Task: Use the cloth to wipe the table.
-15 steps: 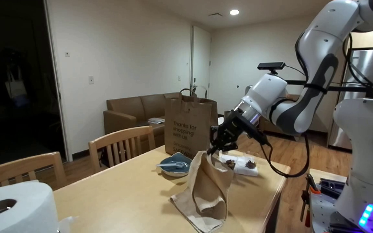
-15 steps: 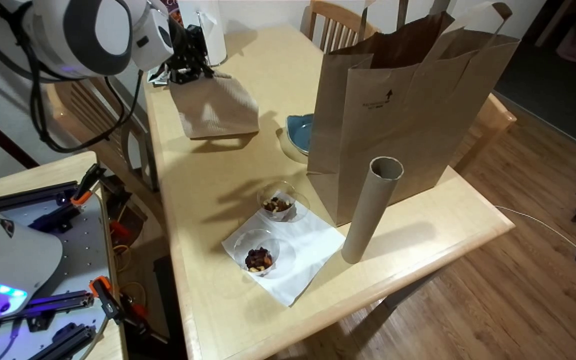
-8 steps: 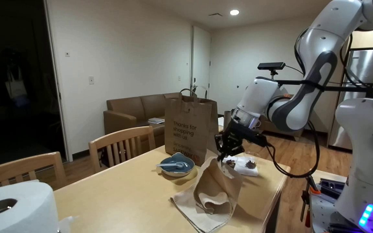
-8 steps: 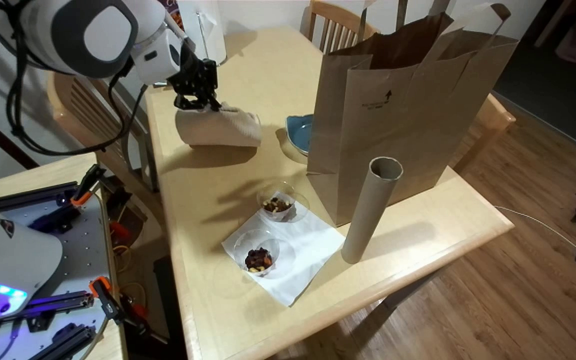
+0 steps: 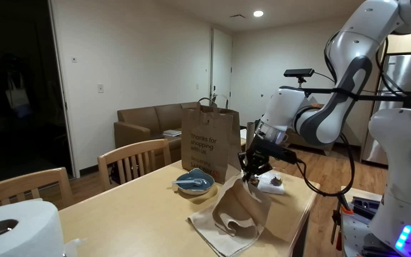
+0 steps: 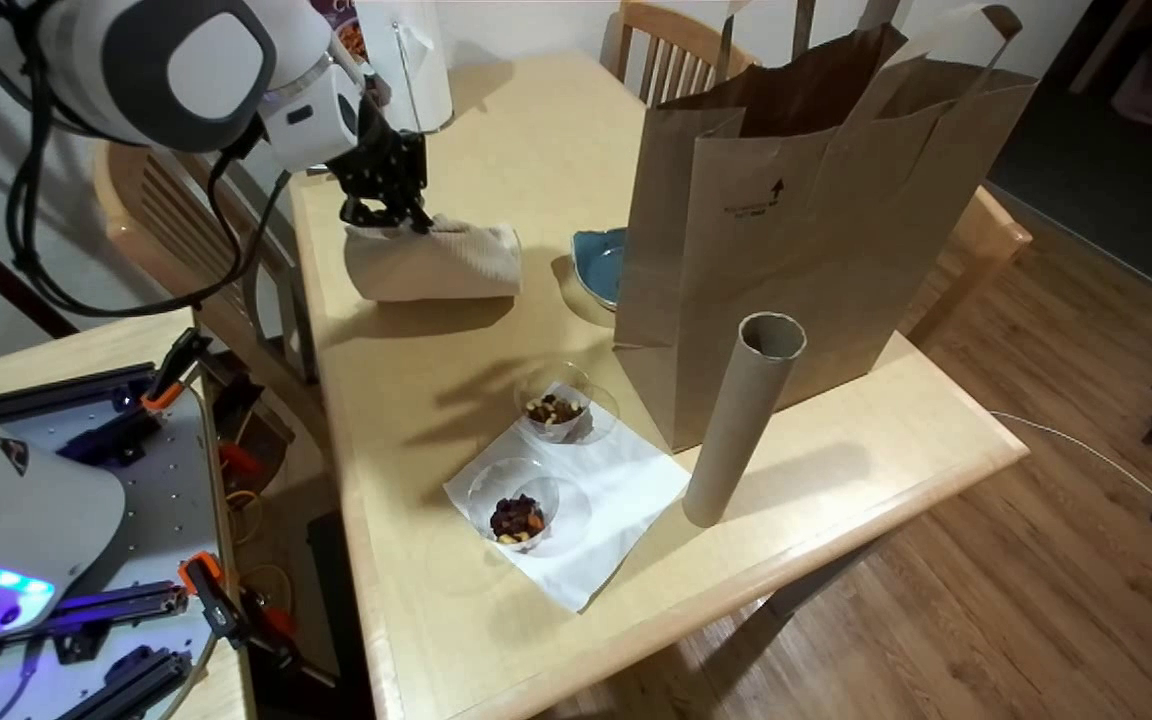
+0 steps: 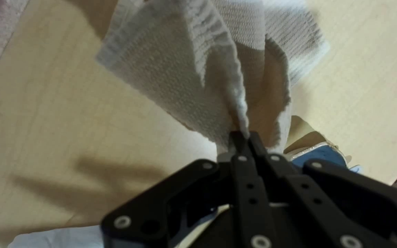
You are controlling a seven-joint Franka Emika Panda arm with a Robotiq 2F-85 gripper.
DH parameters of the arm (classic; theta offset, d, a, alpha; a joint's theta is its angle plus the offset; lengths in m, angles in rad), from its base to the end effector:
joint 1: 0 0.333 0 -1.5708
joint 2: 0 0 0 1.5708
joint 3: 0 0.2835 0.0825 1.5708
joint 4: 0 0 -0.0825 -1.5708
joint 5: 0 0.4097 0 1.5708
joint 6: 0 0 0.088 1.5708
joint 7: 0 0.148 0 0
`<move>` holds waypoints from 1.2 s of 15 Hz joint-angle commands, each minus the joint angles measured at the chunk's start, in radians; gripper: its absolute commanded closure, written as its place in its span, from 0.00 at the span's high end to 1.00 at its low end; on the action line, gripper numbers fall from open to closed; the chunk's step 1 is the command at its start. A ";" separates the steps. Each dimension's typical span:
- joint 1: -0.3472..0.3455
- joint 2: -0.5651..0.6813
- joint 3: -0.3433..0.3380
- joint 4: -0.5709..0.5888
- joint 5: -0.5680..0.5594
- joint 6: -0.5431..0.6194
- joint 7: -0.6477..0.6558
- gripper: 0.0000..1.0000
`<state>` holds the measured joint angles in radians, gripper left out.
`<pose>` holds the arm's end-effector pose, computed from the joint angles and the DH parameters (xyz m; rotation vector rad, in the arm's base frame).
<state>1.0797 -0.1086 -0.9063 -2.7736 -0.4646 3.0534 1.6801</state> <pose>0.4217 0.1229 0.1755 -2.4632 1.4487 -0.3517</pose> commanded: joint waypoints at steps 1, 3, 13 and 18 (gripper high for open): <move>0.000 0.000 -0.001 0.000 0.000 0.000 -0.001 0.01; -0.044 0.001 0.004 0.011 -0.061 0.002 0.009 0.01; -0.051 -0.222 -0.404 0.001 -0.144 -0.213 -0.229 0.01; 0.021 -0.341 -0.638 0.001 -0.188 -0.297 -0.321 0.48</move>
<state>1.0705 -0.3578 -1.4514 -2.7726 -0.6220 2.8111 1.4081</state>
